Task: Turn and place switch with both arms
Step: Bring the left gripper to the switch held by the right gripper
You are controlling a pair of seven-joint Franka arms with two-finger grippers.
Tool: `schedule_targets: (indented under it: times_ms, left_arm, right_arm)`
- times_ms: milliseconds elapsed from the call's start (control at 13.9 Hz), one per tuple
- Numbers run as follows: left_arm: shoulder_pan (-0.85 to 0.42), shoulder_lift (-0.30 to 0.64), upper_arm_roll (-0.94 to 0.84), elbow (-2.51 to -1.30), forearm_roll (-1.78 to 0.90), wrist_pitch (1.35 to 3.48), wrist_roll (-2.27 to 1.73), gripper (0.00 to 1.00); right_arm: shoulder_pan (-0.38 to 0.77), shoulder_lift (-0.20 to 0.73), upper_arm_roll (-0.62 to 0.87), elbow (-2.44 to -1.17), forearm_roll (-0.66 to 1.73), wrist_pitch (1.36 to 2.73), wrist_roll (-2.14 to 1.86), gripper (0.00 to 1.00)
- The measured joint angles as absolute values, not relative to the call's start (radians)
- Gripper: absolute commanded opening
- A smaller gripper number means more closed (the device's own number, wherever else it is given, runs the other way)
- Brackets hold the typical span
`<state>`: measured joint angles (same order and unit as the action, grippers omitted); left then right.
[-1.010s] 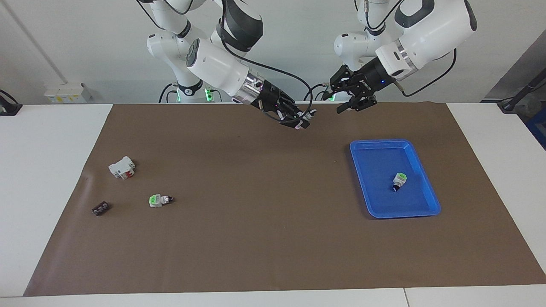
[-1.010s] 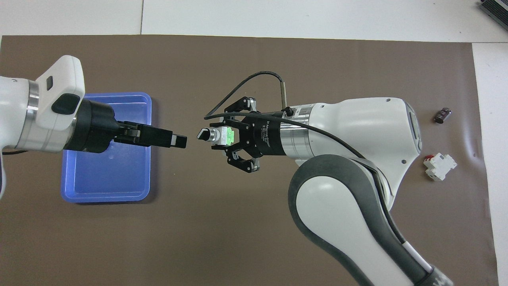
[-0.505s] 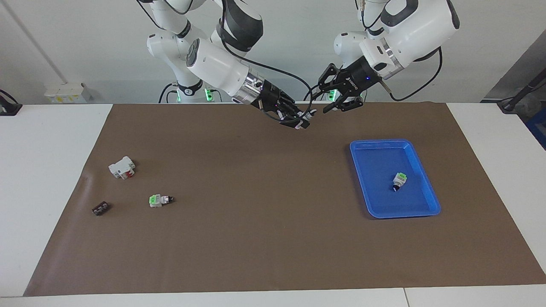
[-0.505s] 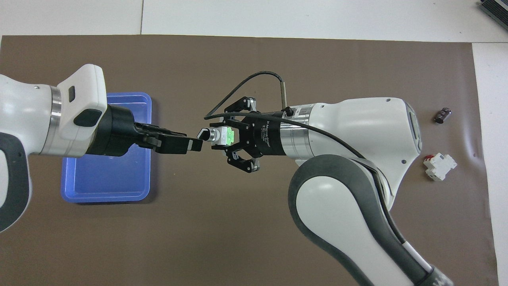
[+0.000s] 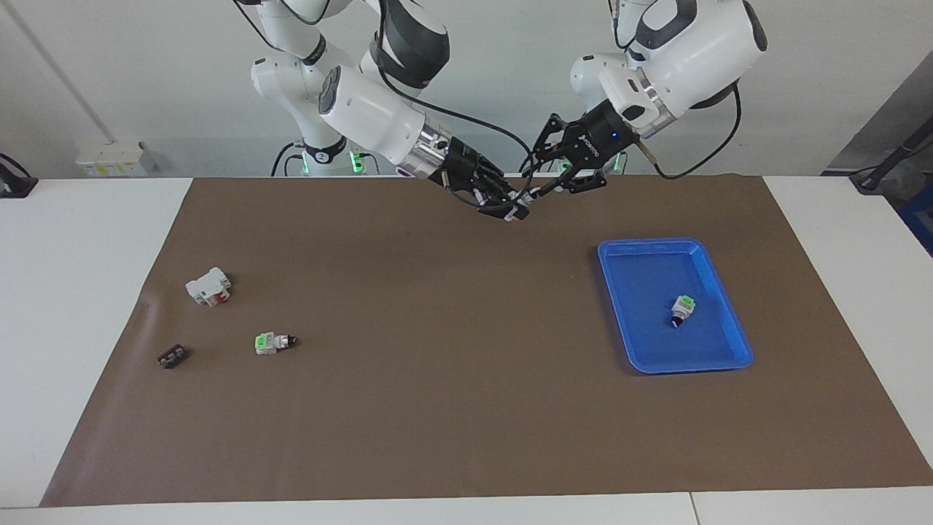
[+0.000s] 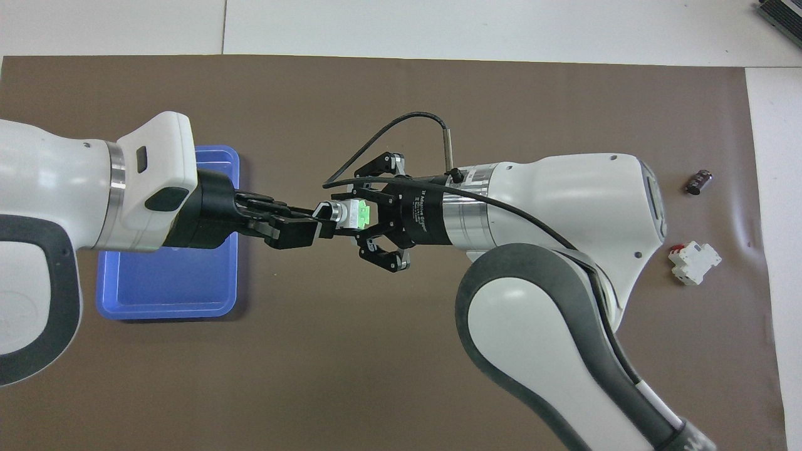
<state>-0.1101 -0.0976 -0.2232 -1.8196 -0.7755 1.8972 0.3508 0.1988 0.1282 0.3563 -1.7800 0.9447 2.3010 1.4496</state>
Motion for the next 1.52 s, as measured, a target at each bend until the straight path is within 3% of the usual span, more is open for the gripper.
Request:
schedule_targets:
  times_ms: [289, 577, 1515]
  left_arm:
    - [-0.111, -0.1, -0.223, -1.826, -0.776, 1.909, 0.38, 0.27]
    - [-0.112, -0.101, -0.22, -1.829, -0.775, 1.912, 0.388, 0.0]
    - [-0.116, -0.105, -0.22, -1.834, -0.776, 1.925, 0.233, 0.0]
  right_arm:
    - [0.199, 0.128, 0.356, -1.78, 0.945, 2.301, 1.45, 0.0]
    - [0.198, 0.127, 0.356, -1.78, 0.945, 2.301, 1.45, 0.0]
    - [0.196, 0.127, 0.355, -1.779, 0.945, 2.303, 1.45, 0.0]
